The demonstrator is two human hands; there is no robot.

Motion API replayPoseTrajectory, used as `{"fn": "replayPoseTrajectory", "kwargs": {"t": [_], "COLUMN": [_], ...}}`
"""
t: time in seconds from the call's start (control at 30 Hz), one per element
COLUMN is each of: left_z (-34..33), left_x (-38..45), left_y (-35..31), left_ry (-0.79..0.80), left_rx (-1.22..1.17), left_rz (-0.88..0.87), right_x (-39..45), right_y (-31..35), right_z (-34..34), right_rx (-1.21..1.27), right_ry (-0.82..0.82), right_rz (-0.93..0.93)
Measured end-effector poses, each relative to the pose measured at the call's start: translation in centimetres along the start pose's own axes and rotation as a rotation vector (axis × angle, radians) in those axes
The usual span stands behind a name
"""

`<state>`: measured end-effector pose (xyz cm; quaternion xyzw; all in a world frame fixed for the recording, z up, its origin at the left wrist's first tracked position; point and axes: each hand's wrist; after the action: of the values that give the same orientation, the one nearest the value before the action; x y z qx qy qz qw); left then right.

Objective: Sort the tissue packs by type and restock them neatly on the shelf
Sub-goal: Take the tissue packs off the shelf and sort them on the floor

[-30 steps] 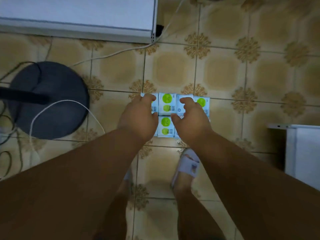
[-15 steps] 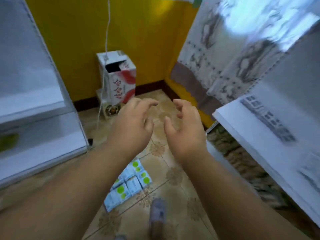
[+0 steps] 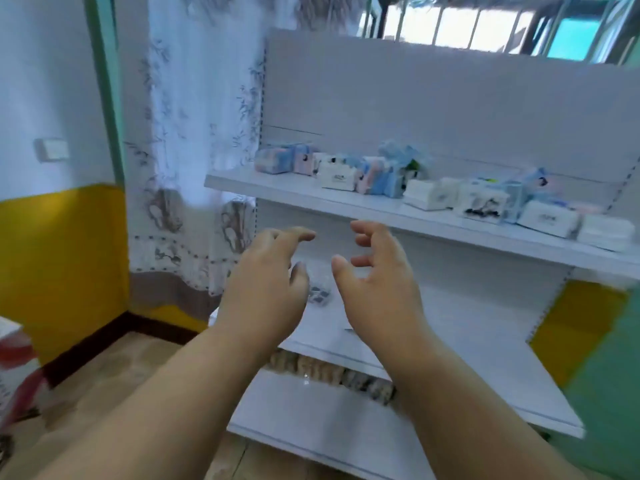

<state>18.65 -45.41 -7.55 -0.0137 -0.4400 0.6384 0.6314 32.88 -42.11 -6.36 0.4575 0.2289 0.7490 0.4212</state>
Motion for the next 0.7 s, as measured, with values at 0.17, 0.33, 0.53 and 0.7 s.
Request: {"fn": "replayPoseTrajectory", "kwargs": {"t": [0.17, 0.33, 0.53, 0.7], "left_z": [-6.6, -10.1, -13.0, -14.2], "left_x": [0.6, 2.8, 7.4, 13.4], "left_y": [-9.0, -12.9, -12.9, -10.3], "left_ry": [0.049, 0.078, 0.093, 0.096], "left_rx": [-0.099, -0.108, -0.132, -0.164], "left_rz": [-0.093, -0.146, -0.178, -0.219], "right_x": [-0.9, 0.3, 4.5, 10.3], "right_y": [-3.7, -6.3, -8.2, -9.8], "right_z": [10.5, 14.8, 14.5, 12.2], "right_rx": [-0.025, -0.011, -0.036, -0.063], "right_ry": [-0.090, -0.130, -0.151, -0.201], "right_rz": [-0.037, -0.083, -0.113, -0.145]}}
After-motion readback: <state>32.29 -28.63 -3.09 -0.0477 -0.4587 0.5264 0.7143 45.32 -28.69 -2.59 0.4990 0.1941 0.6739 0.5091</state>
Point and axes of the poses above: each hand's wrist, its own x-axis towards the middle knuckle, its own z-axis out of the back of the hand, y = z × x, and after that the axes turned 5 degrees about y, right-handed
